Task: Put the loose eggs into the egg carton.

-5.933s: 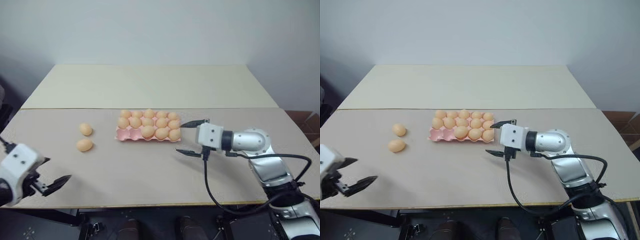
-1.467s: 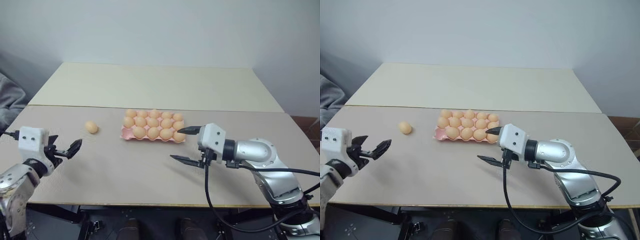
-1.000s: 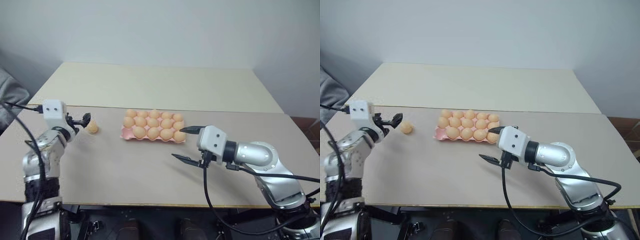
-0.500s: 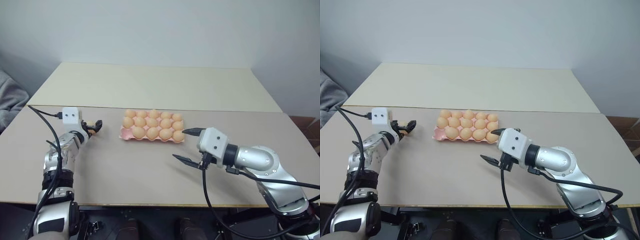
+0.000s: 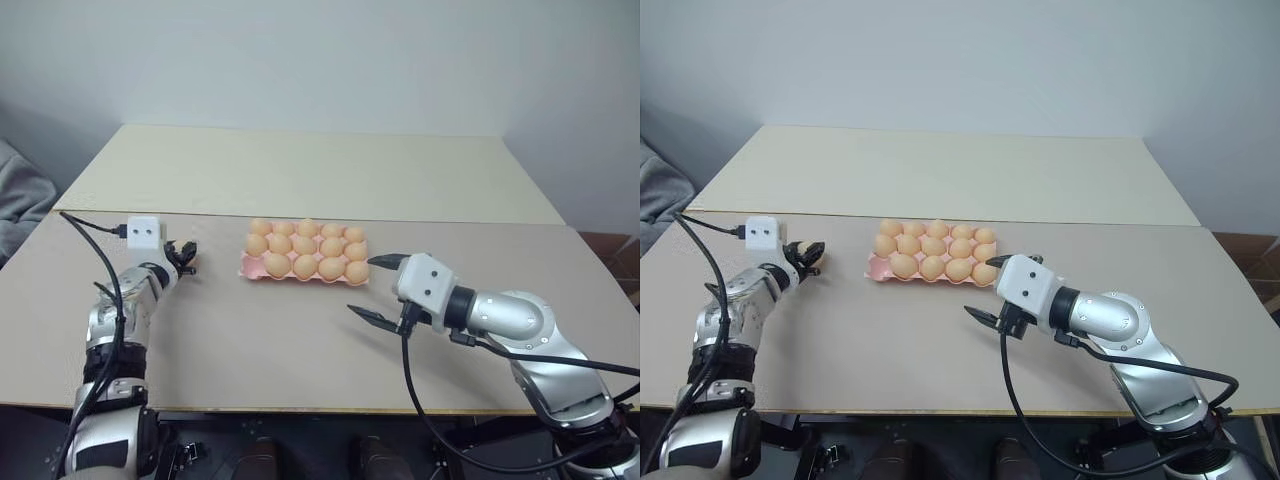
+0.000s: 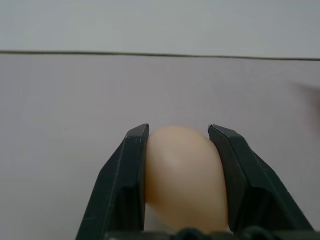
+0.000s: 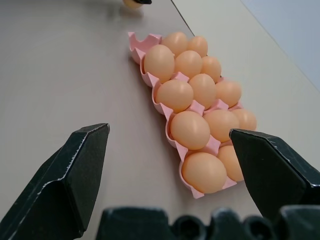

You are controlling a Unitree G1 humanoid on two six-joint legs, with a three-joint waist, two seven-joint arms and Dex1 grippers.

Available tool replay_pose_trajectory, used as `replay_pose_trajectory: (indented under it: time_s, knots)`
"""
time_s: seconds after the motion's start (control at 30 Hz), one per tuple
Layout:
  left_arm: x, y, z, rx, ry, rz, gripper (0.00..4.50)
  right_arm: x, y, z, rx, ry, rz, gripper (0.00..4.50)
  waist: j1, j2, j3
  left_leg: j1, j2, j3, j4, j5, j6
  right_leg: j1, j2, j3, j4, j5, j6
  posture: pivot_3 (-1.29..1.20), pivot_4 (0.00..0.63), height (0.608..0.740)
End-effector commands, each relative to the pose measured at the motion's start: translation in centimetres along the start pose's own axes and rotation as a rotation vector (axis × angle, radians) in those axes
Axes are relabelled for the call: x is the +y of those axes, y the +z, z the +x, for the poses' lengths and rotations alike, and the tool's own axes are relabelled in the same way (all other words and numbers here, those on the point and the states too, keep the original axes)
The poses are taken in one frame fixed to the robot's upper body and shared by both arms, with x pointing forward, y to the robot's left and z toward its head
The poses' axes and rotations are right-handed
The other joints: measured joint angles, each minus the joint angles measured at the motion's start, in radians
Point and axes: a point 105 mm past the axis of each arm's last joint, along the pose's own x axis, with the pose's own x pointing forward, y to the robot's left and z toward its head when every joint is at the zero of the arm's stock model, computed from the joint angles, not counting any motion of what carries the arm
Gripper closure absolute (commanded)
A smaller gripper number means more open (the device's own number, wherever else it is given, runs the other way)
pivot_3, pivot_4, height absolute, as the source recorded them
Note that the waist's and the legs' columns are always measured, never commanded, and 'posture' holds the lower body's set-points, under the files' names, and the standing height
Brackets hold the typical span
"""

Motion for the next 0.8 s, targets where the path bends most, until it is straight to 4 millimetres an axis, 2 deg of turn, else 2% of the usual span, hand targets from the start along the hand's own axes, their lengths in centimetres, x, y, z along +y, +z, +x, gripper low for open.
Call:
replay_pose_trajectory:
  time_s: [0.03,0.13,0.33,0.7,0.8]
  knots:
    - [-3.2,3.4,-0.9,-0.129,-0.168,0.047,2.88,-0.4,1.1,0.0,-0.038,-0.025,-0.051,0.00,0.001,0.000,0.000,0.000,0.000,0.000,0.000,0.000,0.000,0.000,0.000,0.000,0.000,0.000,0.000,0.00,0.150,0.740]
    - [-5.3,3.9,-1.7,-0.149,-0.308,0.080,2.88,-0.3,1.1,0.1,-0.038,-0.033,-0.053,0.00,0.001,0.000,0.000,0.000,0.000,0.000,0.000,0.000,0.000,0.000,0.000,0.000,0.000,0.000,0.000,0.00,0.150,0.740]
    - [-7.5,4.0,-2.4,-0.129,-0.478,0.099,2.88,0.0,1.0,0.1,-0.037,-0.052,-0.042,0.00,-0.001,0.000,0.000,0.001,0.000,0.000,0.000,0.000,0.000,0.000,0.001,0.000,0.001,0.000,0.000,0.00,0.150,0.740]
    - [-8.6,2.4,-2.0,-0.088,-0.561,0.077,2.88,0.2,0.6,0.1,-0.025,-0.078,-0.025,0.00,0.000,0.000,0.000,0.001,0.000,0.000,0.000,0.000,0.000,0.000,0.000,0.000,0.000,0.000,0.000,0.00,0.150,0.740]
    - [-8.8,2.4,-1.5,-0.100,-0.561,0.050,1.91,0.1,0.6,0.0,-0.023,-0.082,-0.028,0.00,0.000,0.000,0.000,0.001,0.000,0.000,0.000,0.000,0.000,0.000,0.000,0.000,0.000,0.000,0.000,0.00,0.150,0.740]
